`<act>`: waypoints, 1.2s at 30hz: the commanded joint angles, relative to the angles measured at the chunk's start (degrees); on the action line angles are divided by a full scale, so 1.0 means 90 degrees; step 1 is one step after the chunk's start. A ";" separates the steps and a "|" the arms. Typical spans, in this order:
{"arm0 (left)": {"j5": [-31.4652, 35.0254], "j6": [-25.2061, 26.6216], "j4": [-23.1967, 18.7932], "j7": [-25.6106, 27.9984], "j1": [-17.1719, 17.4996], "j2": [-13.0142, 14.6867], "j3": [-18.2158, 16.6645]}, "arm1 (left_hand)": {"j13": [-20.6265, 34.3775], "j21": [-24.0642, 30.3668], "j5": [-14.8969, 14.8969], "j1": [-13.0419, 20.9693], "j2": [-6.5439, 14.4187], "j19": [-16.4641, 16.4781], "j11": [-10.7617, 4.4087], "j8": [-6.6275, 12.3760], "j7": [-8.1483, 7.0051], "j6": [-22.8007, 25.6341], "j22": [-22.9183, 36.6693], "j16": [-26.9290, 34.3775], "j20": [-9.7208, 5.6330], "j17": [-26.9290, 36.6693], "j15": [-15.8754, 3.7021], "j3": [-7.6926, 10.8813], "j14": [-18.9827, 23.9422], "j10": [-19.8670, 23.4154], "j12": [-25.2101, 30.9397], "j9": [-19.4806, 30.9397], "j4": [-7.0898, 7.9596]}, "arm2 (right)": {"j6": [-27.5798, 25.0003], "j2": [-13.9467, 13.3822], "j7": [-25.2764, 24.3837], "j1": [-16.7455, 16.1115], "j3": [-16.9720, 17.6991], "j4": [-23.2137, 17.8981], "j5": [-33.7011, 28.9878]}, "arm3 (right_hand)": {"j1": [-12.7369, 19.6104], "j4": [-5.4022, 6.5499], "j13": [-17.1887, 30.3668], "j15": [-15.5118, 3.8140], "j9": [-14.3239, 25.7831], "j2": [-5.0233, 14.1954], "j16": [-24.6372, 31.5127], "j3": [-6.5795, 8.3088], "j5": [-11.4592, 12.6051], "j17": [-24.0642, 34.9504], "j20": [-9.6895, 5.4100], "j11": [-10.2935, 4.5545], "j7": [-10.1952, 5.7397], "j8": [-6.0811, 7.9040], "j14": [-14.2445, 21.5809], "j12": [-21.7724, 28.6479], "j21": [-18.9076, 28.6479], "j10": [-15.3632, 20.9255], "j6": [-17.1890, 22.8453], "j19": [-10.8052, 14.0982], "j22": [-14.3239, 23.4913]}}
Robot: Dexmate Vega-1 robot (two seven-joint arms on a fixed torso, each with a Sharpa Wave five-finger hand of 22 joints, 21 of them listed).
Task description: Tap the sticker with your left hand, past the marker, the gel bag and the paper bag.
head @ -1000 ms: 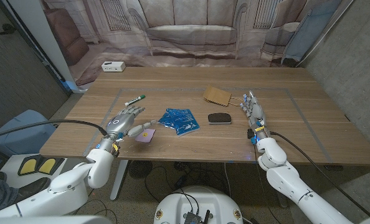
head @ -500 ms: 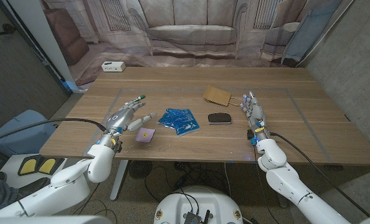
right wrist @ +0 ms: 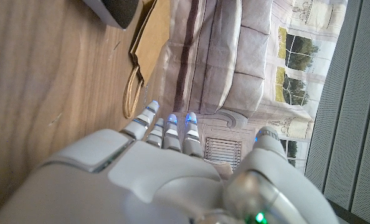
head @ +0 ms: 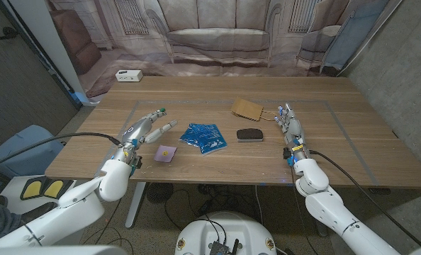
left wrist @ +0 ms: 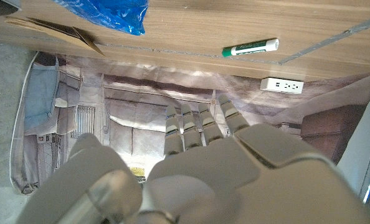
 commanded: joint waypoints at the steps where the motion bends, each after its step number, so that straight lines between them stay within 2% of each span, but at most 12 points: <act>1: -0.0800 -0.0935 0.0443 -0.0317 -0.0264 -0.0386 -0.0101 | 0.0029 0.0033 -0.0031 0.0011 0.0031 0.0083 0.0005 0.0045 0.0018 0.0091 0.0033 0.0050 -0.0007 0.0011 0.0015 0.0009 0.0130 0.0126 0.0057 0.0013 -0.0016 | 0.0074 -0.0122 0.0028 -0.0135 0.0100 -0.0202 -0.0020 | -0.0007 -0.0018 0.0032 -0.0080 0.0035 0.0024 0.0020 -0.0006 -0.0003 -0.0002 -0.0047 -0.0040 0.0011 0.0004 0.0084 0.0054 0.0025 0.0141 0.0063 0.0129 0.0026; 6: -0.1092 -0.1287 0.0665 -0.0500 -0.0504 -0.0624 0.0041 | 0.0027 0.0030 -0.0045 0.0013 0.0035 0.0098 0.0053 0.0039 0.0059 0.0101 0.0032 0.0052 -0.0009 0.0009 0.0029 0.0008 0.0171 0.0172 0.0069 0.0012 -0.0019 | 0.0121 -0.0231 0.0085 -0.0234 0.0180 -0.0320 -0.0003 | -0.0005 -0.0021 0.0030 -0.0052 0.0034 0.0023 0.0013 -0.0007 -0.0003 -0.0004 -0.0059 -0.0027 0.0036 0.0003 0.0077 0.0047 0.0024 0.0136 0.0066 0.0140 0.0026; 9: -0.1307 -0.1556 0.0845 -0.0672 -0.0649 -0.0767 0.0175 | 0.0025 0.0030 -0.0055 0.0014 0.0039 0.0117 0.0048 0.0033 0.0070 0.0102 0.0032 0.0053 -0.0040 0.0008 0.0036 0.0007 0.0202 0.0214 0.0079 0.0012 -0.0021 | 0.0158 -0.0277 0.0176 -0.0278 0.0227 -0.0342 0.0076 | -0.0021 -0.0013 0.0029 -0.0034 0.0030 0.0020 0.0006 -0.0016 -0.0005 0.0000 -0.0052 -0.0009 0.0170 -0.0008 0.0065 0.0035 0.0015 0.0118 0.0044 0.0133 0.0026; 14: -0.1687 -0.1750 0.0965 -0.0865 -0.0803 -0.1016 0.0313 | 0.0023 0.0031 -0.0068 0.0017 0.0043 0.0144 0.0087 0.0024 0.0102 0.0102 0.0031 0.0060 -0.0066 0.0007 0.0037 0.0005 0.0260 0.0272 0.0093 0.0011 -0.0024 | 0.0240 -0.0324 0.0384 -0.0361 0.0327 -0.0324 0.0325 | -0.0038 -0.0005 0.0028 -0.0014 0.0026 0.0017 -0.0004 -0.0025 -0.0007 0.0003 -0.0033 -0.0001 0.0206 -0.0006 0.0039 0.0026 -0.0002 0.0105 0.0056 0.0099 0.0026; 22: -0.1907 -0.1367 0.0674 -0.0861 -0.0941 -0.1291 0.0464 | 0.0019 0.0027 -0.0080 0.0023 0.0051 0.0162 0.0108 0.0008 0.0137 0.0084 0.0031 0.0060 -0.0066 0.0006 0.0050 0.0006 0.0309 0.0276 0.0083 0.0010 -0.0029 | 0.0132 -0.0556 0.0758 -0.0516 0.0515 -0.0393 0.0771 | -0.0049 0.0001 0.0027 -0.0009 0.0022 0.0018 -0.0007 -0.0030 -0.0007 0.0006 -0.0033 0.0021 0.0181 -0.0004 0.0033 0.0022 -0.0011 0.0105 0.0071 0.0085 0.0026; 28: -0.2120 -0.1924 0.1090 -0.0945 -0.1269 -0.1600 0.0640 | 0.0017 0.0020 -0.0088 0.0025 0.0057 0.0164 0.0109 -0.0004 0.0150 0.0064 0.0030 0.0056 -0.0083 0.0006 0.0053 0.0005 0.0333 0.0292 0.0081 0.0009 -0.0031 | 0.0219 -0.0539 0.0998 -0.0432 0.0549 -0.0183 0.0888 | -0.0054 0.0004 0.0026 -0.0016 0.0021 0.0021 -0.0010 -0.0032 -0.0006 0.0007 -0.0042 0.0027 0.0183 -0.0004 0.0027 0.0021 -0.0016 0.0108 0.0075 0.0075 0.0026; 31: -0.2350 -0.2373 0.1473 -0.1091 -0.1566 -0.1839 0.0734 | 0.0016 0.0018 -0.0092 0.0026 0.0060 0.0172 0.0102 -0.0008 0.0153 0.0059 0.0030 0.0060 -0.0100 0.0006 0.0040 0.0004 0.0367 0.0337 0.0093 0.0009 -0.0033 | 0.0177 -0.0529 0.0995 -0.0369 0.0571 -0.0119 0.0919 | -0.0058 0.0006 0.0026 -0.0017 0.0020 0.0020 -0.0011 -0.0034 -0.0006 0.0008 -0.0041 0.0026 0.0184 -0.0003 0.0025 0.0020 -0.0017 0.0106 0.0080 0.0074 0.0026; 36: -0.2524 -0.2595 0.1807 -0.1219 -0.1869 -0.2010 0.0799 | 0.0014 0.0015 -0.0099 0.0028 0.0063 0.0183 0.0074 -0.0029 0.0161 0.0011 0.0029 0.0052 -0.0116 0.0005 0.0053 0.0003 0.0380 0.0367 0.0097 0.0008 -0.0035 | 0.0225 -0.0472 0.1015 -0.0226 0.0561 0.0036 0.0858 | -0.0062 0.0007 0.0026 -0.0014 0.0018 0.0020 -0.0009 -0.0036 -0.0006 0.0008 -0.0040 0.0039 0.0195 -0.0004 0.0031 0.0019 -0.0018 0.0108 0.0082 0.0075 0.0026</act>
